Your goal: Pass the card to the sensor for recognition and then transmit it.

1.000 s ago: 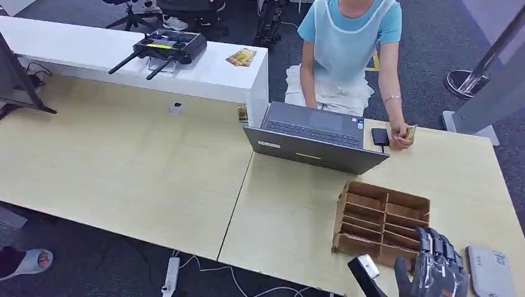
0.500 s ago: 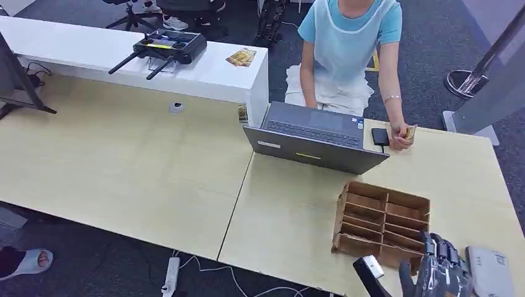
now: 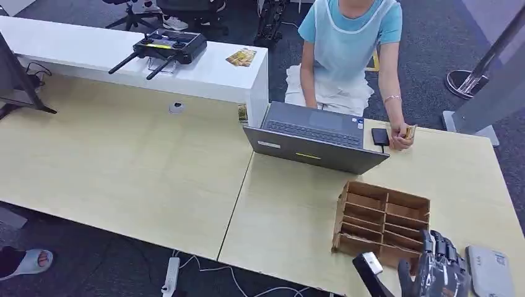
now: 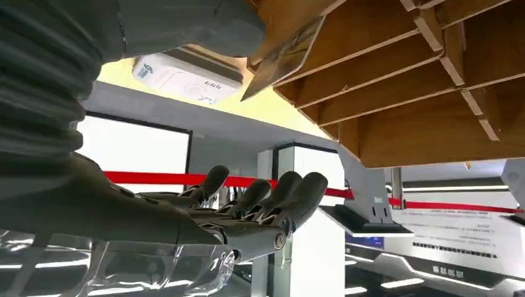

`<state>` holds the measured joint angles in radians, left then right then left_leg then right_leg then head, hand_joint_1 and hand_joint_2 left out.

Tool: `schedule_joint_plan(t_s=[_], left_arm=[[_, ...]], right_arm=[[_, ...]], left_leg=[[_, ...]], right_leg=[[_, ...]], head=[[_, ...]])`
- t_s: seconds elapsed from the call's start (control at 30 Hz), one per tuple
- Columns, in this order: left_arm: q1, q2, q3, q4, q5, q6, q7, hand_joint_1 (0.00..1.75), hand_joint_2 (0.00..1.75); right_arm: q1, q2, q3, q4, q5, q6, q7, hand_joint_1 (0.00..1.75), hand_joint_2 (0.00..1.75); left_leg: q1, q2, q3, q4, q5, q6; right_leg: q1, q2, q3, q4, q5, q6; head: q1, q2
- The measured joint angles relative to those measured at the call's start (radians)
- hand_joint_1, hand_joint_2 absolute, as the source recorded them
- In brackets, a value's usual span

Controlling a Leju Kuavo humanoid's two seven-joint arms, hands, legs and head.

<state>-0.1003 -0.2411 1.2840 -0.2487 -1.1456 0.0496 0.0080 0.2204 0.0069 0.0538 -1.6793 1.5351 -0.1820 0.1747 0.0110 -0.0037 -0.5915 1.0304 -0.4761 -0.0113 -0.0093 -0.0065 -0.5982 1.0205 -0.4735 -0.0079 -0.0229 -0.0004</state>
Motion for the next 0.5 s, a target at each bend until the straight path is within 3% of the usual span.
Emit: schedule_joint_plan(t_s=[0.5], left_arm=[[-0.001, 0.000, 0.000, 0.000, 0.001, -0.002, -0.008, 0.00, 0.00]], right_arm=[[-0.025, -0.010, 0.029, 0.032, 0.000, 0.000, 0.011, 0.63, 1.75]], left_leg=[[0.000, 0.000, 0.000, 0.000, 0.000, 0.000]], right_leg=[[0.000, 0.000, 0.000, 0.000, 0.000, 0.000]], head=[[0.000, 0.000]])
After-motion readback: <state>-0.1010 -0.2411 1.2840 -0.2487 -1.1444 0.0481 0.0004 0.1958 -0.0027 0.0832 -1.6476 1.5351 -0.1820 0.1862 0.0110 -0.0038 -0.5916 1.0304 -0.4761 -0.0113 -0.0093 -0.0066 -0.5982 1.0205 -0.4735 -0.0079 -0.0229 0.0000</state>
